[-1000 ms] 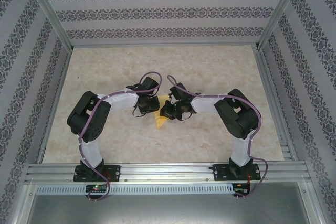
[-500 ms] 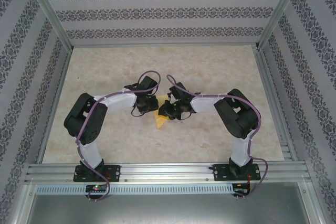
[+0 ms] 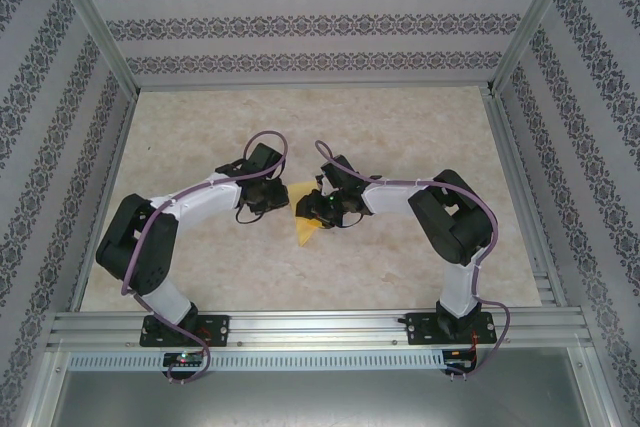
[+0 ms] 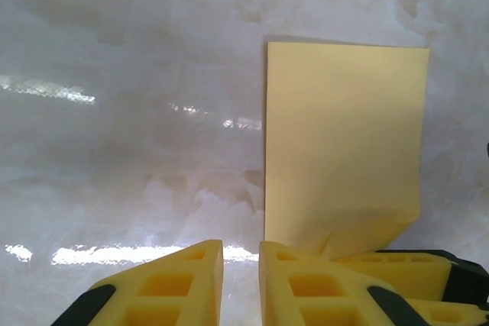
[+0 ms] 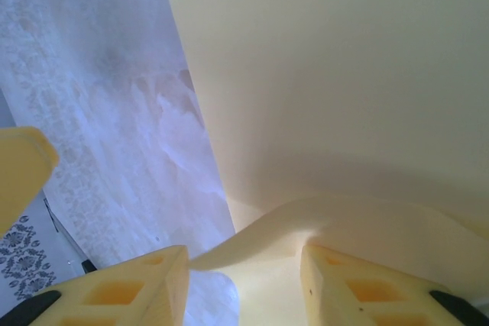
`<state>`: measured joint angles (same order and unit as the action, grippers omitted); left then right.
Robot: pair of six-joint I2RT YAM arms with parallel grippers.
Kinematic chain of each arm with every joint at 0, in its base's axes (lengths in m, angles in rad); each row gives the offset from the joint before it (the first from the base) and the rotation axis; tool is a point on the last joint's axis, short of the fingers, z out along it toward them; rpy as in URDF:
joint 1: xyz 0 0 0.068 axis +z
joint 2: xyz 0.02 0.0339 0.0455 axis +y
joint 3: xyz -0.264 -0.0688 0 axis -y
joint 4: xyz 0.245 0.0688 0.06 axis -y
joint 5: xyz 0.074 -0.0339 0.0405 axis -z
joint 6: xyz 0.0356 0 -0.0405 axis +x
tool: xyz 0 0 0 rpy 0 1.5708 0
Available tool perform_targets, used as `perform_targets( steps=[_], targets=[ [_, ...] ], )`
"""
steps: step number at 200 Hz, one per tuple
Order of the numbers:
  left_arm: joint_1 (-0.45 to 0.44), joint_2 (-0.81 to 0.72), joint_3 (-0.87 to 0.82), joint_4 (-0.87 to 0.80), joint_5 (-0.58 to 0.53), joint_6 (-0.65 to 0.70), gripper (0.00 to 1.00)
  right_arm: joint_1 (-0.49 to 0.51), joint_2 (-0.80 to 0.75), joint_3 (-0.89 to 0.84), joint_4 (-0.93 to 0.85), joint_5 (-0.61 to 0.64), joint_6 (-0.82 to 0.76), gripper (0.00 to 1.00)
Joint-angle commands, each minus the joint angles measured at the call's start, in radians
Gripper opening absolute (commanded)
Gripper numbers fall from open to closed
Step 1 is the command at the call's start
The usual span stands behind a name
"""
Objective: Fold a paper plane with a square sheet of paper (pick it up from the middle)
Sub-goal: Third fold the triangle at the center of the table.
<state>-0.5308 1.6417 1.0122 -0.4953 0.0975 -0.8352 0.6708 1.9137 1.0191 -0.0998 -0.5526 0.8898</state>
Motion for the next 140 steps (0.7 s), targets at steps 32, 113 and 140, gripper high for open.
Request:
perform_targets(
  steps=[32,113,140],
  targets=[
    [0.007,-0.022,-0.030,0.061,0.088,-0.010,0.23,0.004,0.041,-0.039,-0.046,0.091,-0.023,0.47],
    [-0.042,0.063,-0.024,0.129,0.180,0.008,0.06,0.001,0.048,-0.053,-0.053,0.105,-0.017,0.16],
    [-0.055,0.096,-0.023,0.130,0.182,0.008,0.03,0.001,0.047,-0.055,-0.053,0.109,-0.017,0.13]
  ],
)
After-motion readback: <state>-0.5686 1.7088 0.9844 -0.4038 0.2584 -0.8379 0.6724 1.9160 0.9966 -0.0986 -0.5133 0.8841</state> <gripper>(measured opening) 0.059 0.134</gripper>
